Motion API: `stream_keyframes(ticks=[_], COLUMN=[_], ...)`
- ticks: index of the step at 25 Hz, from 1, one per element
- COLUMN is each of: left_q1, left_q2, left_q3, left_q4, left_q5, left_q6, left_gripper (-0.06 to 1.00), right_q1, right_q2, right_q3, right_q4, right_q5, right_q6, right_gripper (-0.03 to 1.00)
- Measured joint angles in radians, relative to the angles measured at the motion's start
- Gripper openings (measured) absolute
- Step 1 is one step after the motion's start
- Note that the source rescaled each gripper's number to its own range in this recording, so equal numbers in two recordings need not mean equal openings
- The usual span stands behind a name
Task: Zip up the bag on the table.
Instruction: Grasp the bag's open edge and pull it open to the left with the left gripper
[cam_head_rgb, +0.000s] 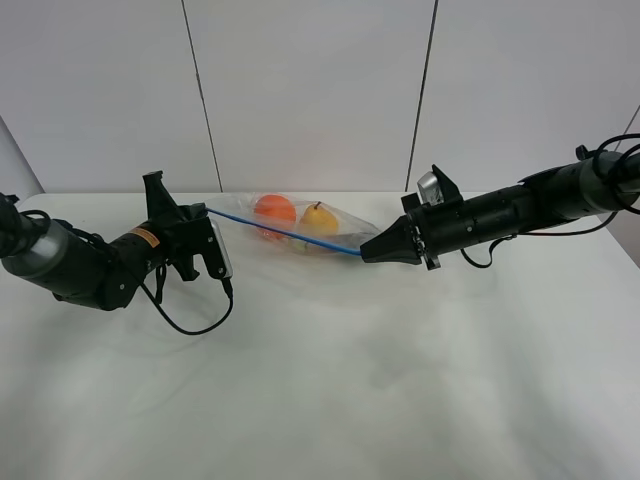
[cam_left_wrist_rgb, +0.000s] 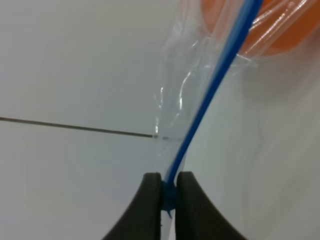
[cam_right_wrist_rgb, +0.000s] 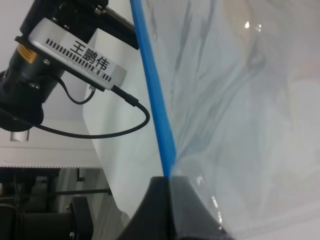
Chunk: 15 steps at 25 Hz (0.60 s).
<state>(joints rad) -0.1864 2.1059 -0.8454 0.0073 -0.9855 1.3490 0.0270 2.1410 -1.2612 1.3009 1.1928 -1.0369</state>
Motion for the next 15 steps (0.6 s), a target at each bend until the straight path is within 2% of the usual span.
stream_keyframes(ticks=[2,4,6,8,10,12,15], left_q1=[0.000,0.002,0.009,0.013,0.022,0.038,0.088], left_q2=[0.000,0.000,0.000,0.000,0.000,0.000,0.000], left_q3=[0.000,0.000,0.000,0.000,0.000,0.000,0.000], left_q4=[0.010,0.023,0.033,0.037,0.042,0.045,0.045], left_q5=[0.000,0.000,0.000,0.000,0.000,-0.002,-0.007], left_q6=[-0.019,-0.044,-0.076,-0.114,-0.132,-0.140,-0.143], left_gripper=[0.00,0.05,0.18,0.38,0.53,0.61,0.64], right_q1=[0.000,0.000,0.000,0.000,0.000,0.000,0.000], right_q2=[0.000,0.000,0.000,0.000,0.000,0.000,0.000], right_q3=[0.000,0.000,0.000,0.000,0.000,0.000,0.000], right_q4=[-0.006,-0.009,-0.018,-0.023,-0.024,-0.026,-0.027], right_q5=[0.000,0.001,0.006,0.011,0.012,0.012,0.012], right_q6=[0.000,0.001,0.001,0.001,0.001,0.001,0.001], right_gripper=[0.00,0.00,0.00,0.00,0.00,0.00,0.00])
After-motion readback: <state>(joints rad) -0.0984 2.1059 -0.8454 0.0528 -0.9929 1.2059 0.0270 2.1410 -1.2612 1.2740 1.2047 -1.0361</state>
